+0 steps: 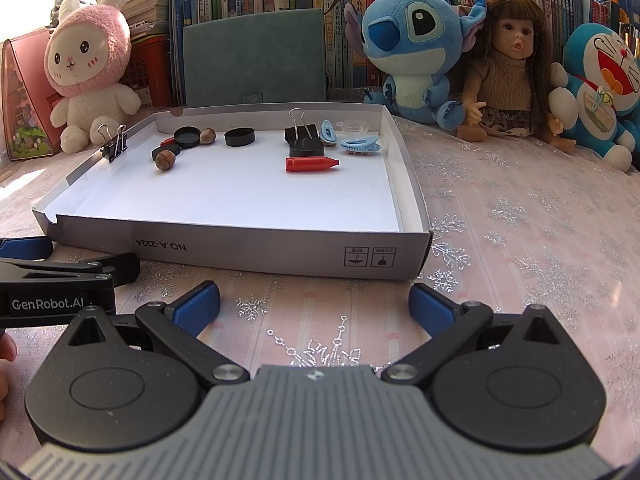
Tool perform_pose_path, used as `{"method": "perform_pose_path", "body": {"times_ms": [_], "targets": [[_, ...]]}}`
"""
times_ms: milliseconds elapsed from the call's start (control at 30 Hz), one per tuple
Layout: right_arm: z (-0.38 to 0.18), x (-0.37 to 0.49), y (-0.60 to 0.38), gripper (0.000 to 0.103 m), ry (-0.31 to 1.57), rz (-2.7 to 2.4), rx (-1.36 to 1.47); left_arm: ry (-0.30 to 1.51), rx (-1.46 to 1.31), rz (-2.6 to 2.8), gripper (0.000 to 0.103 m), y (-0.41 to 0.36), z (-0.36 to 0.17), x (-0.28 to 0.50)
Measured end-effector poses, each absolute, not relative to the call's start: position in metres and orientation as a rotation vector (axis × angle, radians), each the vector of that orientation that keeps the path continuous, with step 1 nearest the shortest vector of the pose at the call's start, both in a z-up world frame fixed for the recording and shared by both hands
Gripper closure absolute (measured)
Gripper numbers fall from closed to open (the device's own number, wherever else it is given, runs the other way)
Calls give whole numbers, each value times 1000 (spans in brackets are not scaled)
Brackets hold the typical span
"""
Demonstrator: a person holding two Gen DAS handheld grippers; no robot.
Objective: Organize rigid objects
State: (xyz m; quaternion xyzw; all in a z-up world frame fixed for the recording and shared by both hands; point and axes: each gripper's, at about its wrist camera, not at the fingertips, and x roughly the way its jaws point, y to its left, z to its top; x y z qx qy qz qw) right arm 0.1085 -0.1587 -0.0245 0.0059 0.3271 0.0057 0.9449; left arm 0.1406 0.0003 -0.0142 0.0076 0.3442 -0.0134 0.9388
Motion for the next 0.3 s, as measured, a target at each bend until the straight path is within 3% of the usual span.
{"method": "perform_pose_path", "body": {"times_ms": [300], "targets": [[-24,109,-159,0,667,12,12,703,16,-27,0,0,-14,141]]}}
